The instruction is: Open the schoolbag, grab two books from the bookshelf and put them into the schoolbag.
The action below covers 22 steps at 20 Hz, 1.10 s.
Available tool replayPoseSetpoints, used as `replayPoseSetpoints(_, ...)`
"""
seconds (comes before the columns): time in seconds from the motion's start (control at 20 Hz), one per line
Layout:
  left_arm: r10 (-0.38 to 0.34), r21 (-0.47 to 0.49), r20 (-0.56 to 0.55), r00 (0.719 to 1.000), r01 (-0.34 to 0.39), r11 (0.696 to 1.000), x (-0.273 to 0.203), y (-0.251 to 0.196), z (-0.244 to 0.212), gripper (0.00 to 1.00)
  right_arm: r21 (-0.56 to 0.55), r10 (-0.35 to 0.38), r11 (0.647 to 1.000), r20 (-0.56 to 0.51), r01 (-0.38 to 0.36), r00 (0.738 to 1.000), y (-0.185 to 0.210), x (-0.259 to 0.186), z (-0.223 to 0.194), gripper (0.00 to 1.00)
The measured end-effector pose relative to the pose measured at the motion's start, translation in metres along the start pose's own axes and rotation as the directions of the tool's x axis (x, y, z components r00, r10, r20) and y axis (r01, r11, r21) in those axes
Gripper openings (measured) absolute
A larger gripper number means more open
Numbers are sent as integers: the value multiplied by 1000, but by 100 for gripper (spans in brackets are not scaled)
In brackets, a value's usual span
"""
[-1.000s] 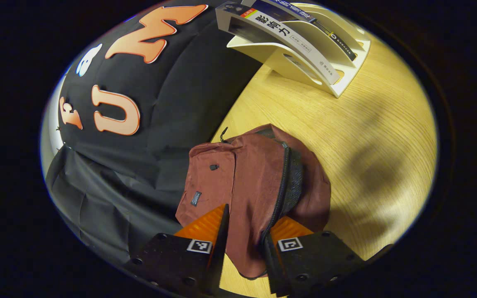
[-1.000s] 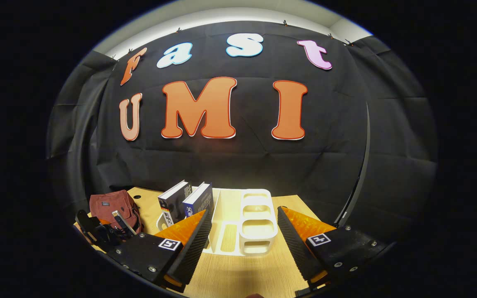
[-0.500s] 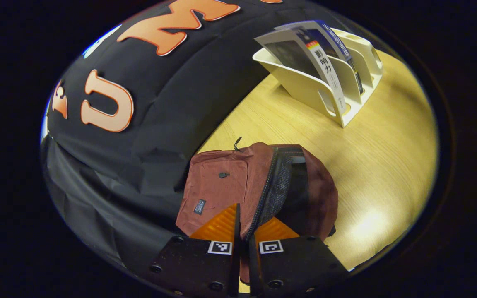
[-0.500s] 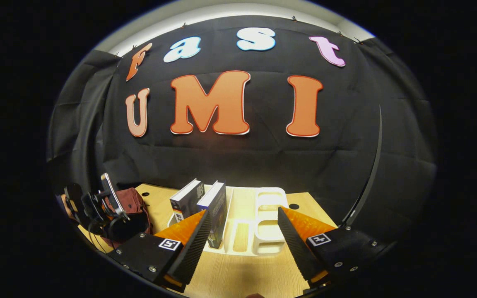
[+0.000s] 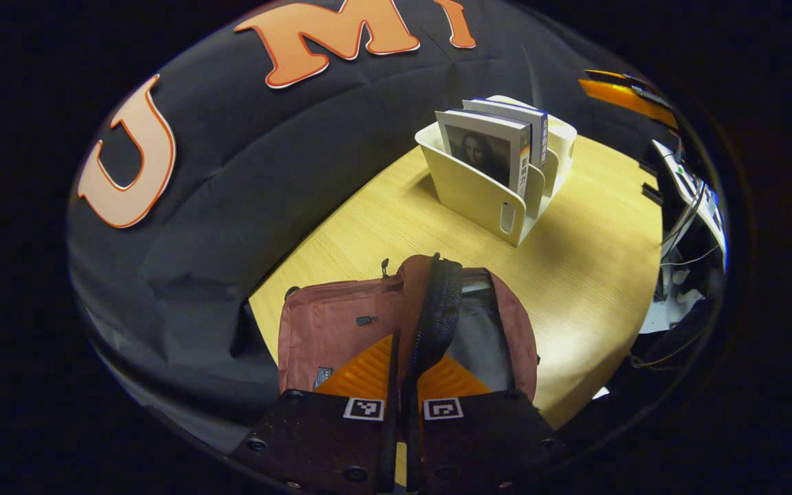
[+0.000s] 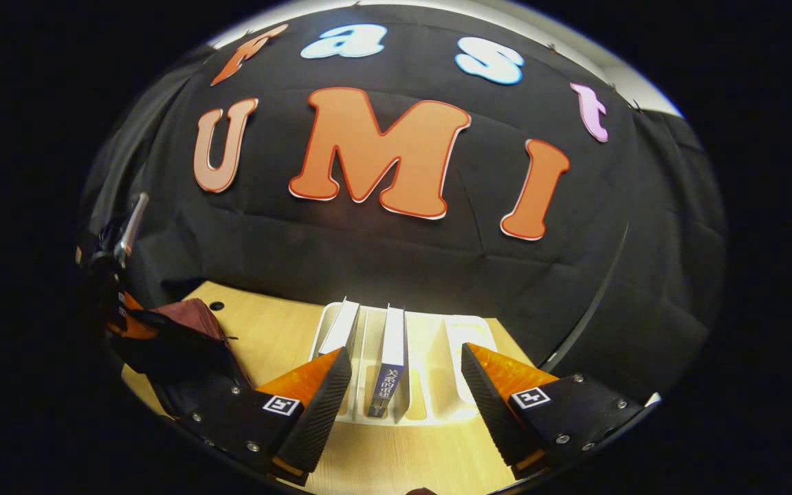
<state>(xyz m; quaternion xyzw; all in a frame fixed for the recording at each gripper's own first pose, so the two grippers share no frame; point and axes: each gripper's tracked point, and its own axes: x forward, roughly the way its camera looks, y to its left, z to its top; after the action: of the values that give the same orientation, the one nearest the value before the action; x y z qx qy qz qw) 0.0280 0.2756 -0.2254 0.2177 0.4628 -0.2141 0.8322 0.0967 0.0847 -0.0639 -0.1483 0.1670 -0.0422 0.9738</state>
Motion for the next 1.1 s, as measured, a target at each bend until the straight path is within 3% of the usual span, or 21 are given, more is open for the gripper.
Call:
replayPoseSetpoints(0.2, -66, 0, 17, 998, 66, 998, -15, 34, 13, 7, -17, 68, 997, -102, -71, 992, 45, 9, 22, 96)
replayPoseSetpoints(0.4, -86, 15, 11, 996, 86, 996, -17, 41, 17, 7, 61, 190, 982, -264, -181, 945, 68, 32, 23, 97)
replayPoseSetpoints(0.8, -69, -73, -19, 997, 67, 995, -3, 46, 14, 6, 148, 324, 945, -515, -290, 794, 80, 106, 4, 97)
replayPoseSetpoints(1.1, -52, -88, -53, 997, 47, 995, 5, 44, 18, 6, 194, 349, 933, -697, -304, 626, 97, 151, -51, 97)
